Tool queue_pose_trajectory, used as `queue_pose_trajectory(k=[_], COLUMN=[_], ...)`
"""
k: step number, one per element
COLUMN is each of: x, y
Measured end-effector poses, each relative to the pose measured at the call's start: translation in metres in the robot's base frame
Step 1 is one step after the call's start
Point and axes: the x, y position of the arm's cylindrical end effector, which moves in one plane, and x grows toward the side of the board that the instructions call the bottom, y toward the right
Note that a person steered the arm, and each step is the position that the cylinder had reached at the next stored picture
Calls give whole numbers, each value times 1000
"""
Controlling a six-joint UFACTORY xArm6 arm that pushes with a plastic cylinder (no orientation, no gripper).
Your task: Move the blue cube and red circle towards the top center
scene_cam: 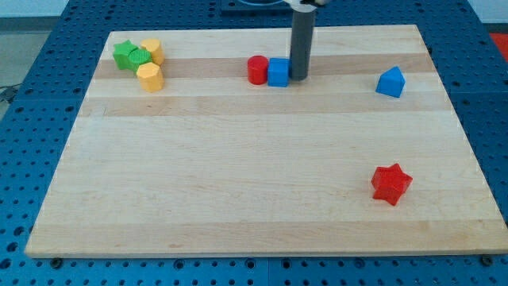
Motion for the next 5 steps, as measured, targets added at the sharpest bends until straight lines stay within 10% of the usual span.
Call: queue_pose_trajectory(k=[5], x=[79], y=[-56])
